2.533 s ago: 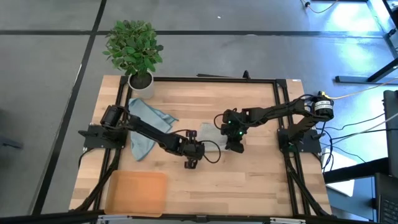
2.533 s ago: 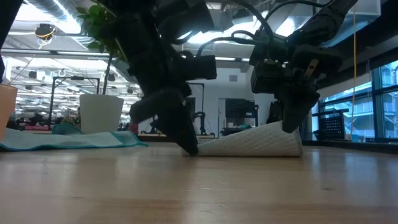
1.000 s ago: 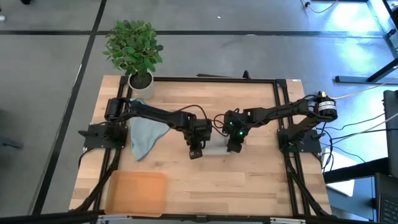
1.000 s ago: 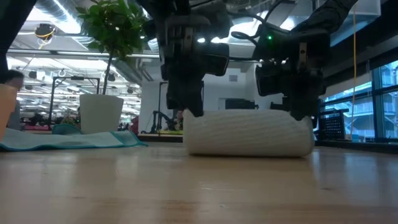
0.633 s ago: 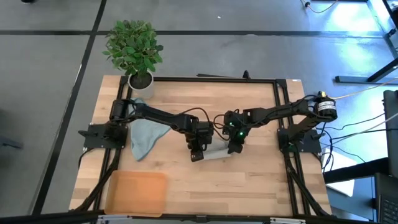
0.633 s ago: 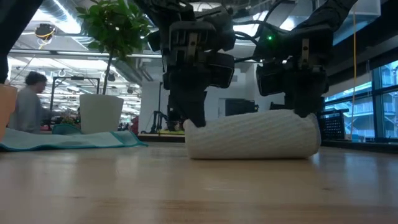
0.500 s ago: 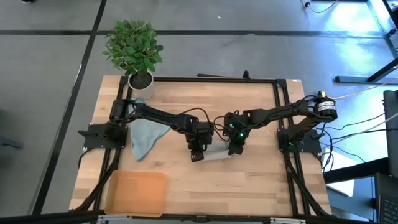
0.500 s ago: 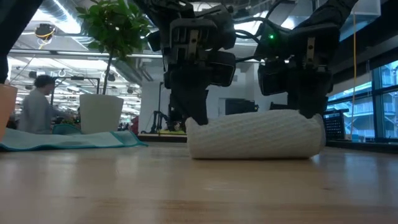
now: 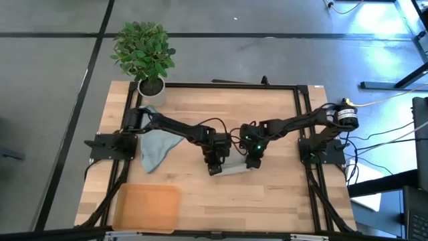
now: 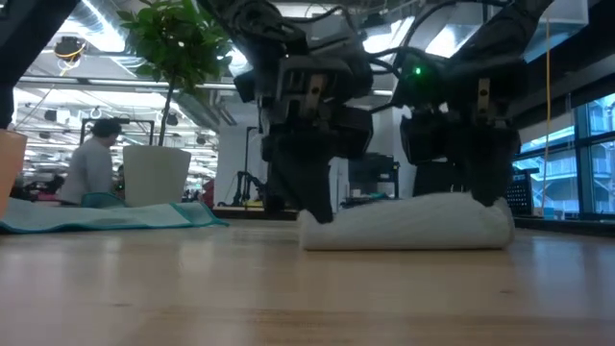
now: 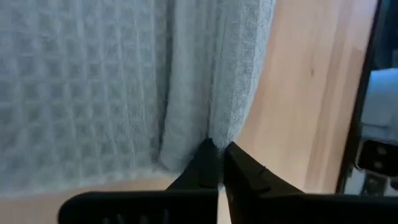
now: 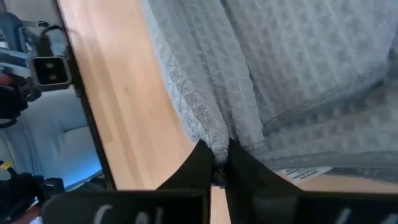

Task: Roll microfiber towels into tight, uniform cylinder then place into a basket
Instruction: Roll the gray microfiber towel

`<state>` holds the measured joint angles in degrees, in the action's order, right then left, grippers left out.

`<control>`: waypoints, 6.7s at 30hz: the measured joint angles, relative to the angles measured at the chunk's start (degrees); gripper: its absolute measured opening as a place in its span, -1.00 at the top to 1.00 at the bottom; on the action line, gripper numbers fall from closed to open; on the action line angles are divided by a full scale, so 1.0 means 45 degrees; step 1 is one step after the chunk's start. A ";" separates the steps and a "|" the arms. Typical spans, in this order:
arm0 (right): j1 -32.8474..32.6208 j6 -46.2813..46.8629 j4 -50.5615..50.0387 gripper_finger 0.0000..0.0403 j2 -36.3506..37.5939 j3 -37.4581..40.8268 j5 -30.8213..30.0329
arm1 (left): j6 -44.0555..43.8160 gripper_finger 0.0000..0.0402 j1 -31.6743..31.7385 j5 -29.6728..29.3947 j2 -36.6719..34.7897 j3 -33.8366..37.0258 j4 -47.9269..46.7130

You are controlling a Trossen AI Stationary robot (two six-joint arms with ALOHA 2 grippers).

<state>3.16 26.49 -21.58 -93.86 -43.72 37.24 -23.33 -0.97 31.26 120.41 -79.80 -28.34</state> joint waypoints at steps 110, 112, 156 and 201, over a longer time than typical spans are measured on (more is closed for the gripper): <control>0.0367 0.3101 0.0535 0.89 0.0957 -0.0021 0.0603 | -0.2337 1.00 -0.0766 -0.2805 -0.2058 0.0015 -0.1486; 0.0383 0.3188 0.0423 0.89 0.0952 -0.0023 0.0442 | -0.2255 1.00 -0.0660 -0.2348 -0.2058 -0.0003 -0.1448; -0.0605 0.5296 0.0006 0.89 0.0947 -0.0026 0.0384 | -0.2799 1.00 -0.0583 0.0869 -0.1247 0.0021 -0.0310; -0.0354 0.3554 0.0308 0.28 -0.0054 0.0000 -0.1696 | -0.2512 1.00 -0.0469 -0.3099 -0.0426 -0.0001 -0.0288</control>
<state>1.56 42.49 -20.19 -94.11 -43.72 29.60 -34.63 -3.08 17.31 118.50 -79.80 -29.63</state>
